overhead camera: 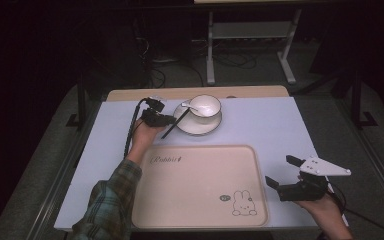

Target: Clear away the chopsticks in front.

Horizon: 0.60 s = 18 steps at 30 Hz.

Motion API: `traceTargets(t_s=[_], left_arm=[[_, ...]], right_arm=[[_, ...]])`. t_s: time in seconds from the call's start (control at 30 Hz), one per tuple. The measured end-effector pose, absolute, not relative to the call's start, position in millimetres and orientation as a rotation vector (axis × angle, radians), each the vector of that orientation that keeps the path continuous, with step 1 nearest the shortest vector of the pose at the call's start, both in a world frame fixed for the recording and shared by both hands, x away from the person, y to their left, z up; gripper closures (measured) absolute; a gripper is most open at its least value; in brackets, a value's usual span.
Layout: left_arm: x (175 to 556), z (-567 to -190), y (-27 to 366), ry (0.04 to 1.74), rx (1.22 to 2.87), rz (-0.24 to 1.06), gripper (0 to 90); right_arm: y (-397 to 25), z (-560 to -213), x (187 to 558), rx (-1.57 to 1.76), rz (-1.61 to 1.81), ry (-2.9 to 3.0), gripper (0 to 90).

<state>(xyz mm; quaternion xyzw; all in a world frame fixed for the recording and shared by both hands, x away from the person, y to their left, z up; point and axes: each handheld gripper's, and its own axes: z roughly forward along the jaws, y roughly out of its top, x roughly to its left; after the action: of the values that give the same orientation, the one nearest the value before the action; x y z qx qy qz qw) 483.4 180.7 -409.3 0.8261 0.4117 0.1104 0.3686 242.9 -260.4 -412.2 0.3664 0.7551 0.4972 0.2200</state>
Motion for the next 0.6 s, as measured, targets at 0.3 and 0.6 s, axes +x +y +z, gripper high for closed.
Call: traceTargets(t_s=[0.3,0.6], left_arm=[[484.1,-417.1,180.5,1.079,2.144,0.263,78.8],[484.4,-424.8,181.8,1.108,2.164,0.246,81.1]], right_arm=[[-260.8,-412.6,243.0,1.013,1.377,2.089,0.0],[-260.9,-412.7,243.2,1.014,1.378,2.089,0.0]])
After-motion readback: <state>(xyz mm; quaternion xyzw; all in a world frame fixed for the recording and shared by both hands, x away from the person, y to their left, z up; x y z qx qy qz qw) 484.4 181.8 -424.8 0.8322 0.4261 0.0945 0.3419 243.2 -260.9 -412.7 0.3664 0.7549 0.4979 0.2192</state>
